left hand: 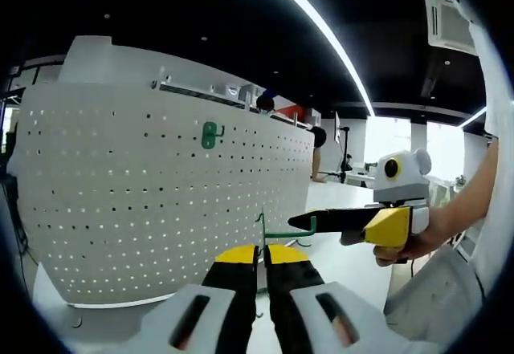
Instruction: Insert the hook assembly into the mounting plate slot until the hook locks in place.
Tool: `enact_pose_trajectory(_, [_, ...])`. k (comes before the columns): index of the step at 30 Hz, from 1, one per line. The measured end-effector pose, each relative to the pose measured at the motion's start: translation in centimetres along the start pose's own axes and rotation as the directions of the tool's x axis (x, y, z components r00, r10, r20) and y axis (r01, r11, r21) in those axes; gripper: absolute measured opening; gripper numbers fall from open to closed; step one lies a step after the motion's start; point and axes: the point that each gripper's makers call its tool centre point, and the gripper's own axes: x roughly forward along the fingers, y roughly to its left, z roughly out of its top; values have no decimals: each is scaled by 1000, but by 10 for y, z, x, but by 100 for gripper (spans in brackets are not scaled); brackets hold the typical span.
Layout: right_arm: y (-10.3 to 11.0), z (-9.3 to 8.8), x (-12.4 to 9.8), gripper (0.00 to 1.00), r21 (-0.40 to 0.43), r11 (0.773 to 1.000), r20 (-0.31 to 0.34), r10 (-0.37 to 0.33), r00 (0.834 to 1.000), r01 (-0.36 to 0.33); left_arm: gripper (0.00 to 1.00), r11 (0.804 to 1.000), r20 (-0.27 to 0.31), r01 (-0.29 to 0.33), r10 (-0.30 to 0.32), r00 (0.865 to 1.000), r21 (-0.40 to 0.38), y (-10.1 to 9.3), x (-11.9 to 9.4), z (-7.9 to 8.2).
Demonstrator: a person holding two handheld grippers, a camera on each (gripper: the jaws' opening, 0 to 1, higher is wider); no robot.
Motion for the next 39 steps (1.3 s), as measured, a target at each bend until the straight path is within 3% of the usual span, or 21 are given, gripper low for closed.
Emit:
enact_pose_trajectory(26, [10,0,25,34,40,998,-33,46,998,-44,3,1000,10,4,-4,1000,1,-2,2,3])
enact_pose_trajectory(39, [6,-3,28,18,59,998,-53,30,998,-27,3,1000,11,2,-2,1000,0,-5,2,4])
